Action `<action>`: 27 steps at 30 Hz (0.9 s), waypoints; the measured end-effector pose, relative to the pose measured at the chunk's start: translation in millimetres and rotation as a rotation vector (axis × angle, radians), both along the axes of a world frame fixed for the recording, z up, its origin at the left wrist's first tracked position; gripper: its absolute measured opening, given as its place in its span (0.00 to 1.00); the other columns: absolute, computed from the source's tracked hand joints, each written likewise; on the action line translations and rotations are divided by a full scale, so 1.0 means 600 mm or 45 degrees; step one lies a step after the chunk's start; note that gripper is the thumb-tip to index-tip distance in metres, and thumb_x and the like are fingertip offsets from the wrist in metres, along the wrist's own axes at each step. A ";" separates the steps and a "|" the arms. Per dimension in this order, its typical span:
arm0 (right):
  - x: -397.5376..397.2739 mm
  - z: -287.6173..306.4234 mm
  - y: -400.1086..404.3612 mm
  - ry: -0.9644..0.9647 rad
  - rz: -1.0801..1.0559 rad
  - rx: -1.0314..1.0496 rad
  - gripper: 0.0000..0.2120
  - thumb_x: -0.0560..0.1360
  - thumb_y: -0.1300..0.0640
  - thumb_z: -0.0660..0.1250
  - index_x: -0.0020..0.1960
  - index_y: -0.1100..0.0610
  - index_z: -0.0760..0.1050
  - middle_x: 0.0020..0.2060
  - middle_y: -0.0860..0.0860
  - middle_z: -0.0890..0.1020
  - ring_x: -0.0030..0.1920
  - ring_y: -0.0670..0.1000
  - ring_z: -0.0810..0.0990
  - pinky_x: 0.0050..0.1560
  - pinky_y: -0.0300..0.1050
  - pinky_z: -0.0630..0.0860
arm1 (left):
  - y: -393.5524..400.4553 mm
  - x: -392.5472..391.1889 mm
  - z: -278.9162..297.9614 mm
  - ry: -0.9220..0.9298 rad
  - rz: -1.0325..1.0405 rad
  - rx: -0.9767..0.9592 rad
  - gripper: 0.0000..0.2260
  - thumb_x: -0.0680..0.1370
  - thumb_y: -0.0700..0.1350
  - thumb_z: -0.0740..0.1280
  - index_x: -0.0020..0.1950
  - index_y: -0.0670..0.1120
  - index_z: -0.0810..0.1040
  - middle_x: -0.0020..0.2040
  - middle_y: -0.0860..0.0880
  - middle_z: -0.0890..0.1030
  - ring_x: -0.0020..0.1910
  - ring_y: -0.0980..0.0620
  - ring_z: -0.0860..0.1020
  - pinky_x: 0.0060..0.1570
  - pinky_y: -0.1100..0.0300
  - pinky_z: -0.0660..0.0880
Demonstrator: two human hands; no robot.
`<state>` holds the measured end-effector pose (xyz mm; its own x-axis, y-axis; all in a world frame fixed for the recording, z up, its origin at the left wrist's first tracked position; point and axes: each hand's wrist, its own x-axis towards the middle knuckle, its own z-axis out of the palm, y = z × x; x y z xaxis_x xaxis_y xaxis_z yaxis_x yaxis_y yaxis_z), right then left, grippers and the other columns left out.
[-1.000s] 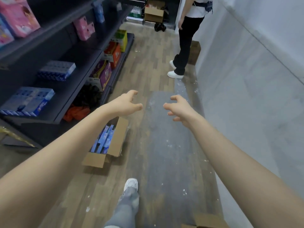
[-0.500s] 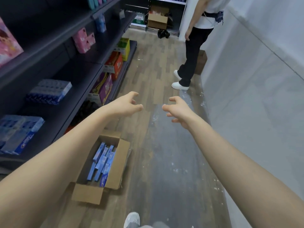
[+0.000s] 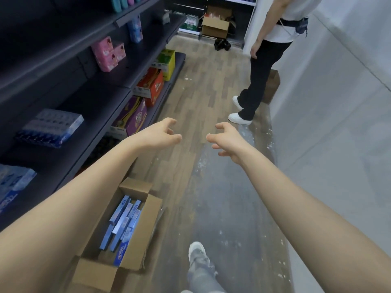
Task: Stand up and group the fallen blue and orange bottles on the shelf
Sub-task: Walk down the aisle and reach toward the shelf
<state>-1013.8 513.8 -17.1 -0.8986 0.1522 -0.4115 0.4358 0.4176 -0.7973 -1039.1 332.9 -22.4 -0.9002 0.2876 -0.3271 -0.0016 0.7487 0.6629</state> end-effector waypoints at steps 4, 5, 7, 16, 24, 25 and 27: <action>-0.087 -0.001 0.040 -0.003 0.062 -0.004 0.26 0.77 0.59 0.63 0.73 0.55 0.59 0.45 0.50 0.72 0.48 0.51 0.74 0.61 0.53 0.73 | 0.041 -0.065 0.006 0.003 0.072 0.003 0.27 0.79 0.50 0.61 0.76 0.49 0.55 0.71 0.45 0.69 0.66 0.46 0.70 0.60 0.57 0.66; -0.107 0.000 0.049 -0.006 0.081 0.000 0.26 0.77 0.58 0.63 0.73 0.55 0.60 0.46 0.51 0.72 0.47 0.50 0.73 0.59 0.52 0.74 | 0.051 -0.080 0.007 0.001 0.092 0.005 0.27 0.79 0.50 0.60 0.76 0.49 0.55 0.71 0.45 0.69 0.66 0.46 0.70 0.59 0.57 0.66; -0.147 0.001 0.065 -0.006 0.124 0.012 0.26 0.76 0.58 0.63 0.73 0.55 0.60 0.46 0.52 0.73 0.47 0.50 0.73 0.53 0.49 0.74 | 0.069 -0.109 0.009 0.001 0.131 0.007 0.27 0.79 0.51 0.60 0.76 0.50 0.56 0.71 0.46 0.69 0.67 0.47 0.70 0.60 0.57 0.66; -0.287 0.001 0.057 0.004 0.359 0.007 0.27 0.76 0.57 0.65 0.72 0.53 0.61 0.56 0.53 0.75 0.59 0.55 0.77 0.53 0.48 0.73 | 0.062 -0.173 0.018 0.000 0.378 -0.004 0.26 0.79 0.50 0.61 0.75 0.49 0.57 0.69 0.47 0.72 0.64 0.48 0.73 0.60 0.59 0.68; -0.359 0.019 -0.053 0.025 0.648 -0.080 0.27 0.76 0.57 0.65 0.72 0.53 0.61 0.63 0.53 0.74 0.63 0.56 0.75 0.49 0.45 0.70 | -0.027 -0.176 0.045 0.037 0.702 0.000 0.25 0.79 0.49 0.61 0.75 0.49 0.58 0.70 0.47 0.70 0.66 0.48 0.71 0.65 0.56 0.66; -0.368 0.022 -0.076 0.045 0.703 -0.079 0.27 0.76 0.57 0.65 0.72 0.53 0.61 0.61 0.53 0.74 0.63 0.56 0.75 0.49 0.45 0.70 | -0.044 -0.177 0.050 0.046 0.736 0.010 0.25 0.79 0.49 0.61 0.75 0.49 0.58 0.70 0.47 0.70 0.67 0.48 0.71 0.64 0.57 0.66; -0.377 0.027 -0.106 0.067 0.766 -0.081 0.27 0.76 0.56 0.65 0.72 0.54 0.61 0.54 0.51 0.74 0.61 0.56 0.77 0.49 0.45 0.72 | -0.067 -0.180 0.054 0.048 0.771 0.029 0.25 0.79 0.49 0.61 0.75 0.49 0.59 0.70 0.48 0.70 0.67 0.49 0.71 0.61 0.60 0.65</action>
<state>-1240.0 450.3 -0.9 -0.8385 -0.4125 -0.3560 0.0973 0.5294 -0.8428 -1147.1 292.5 10.3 -0.9167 -0.2731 -0.2918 -0.3995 0.6075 0.6866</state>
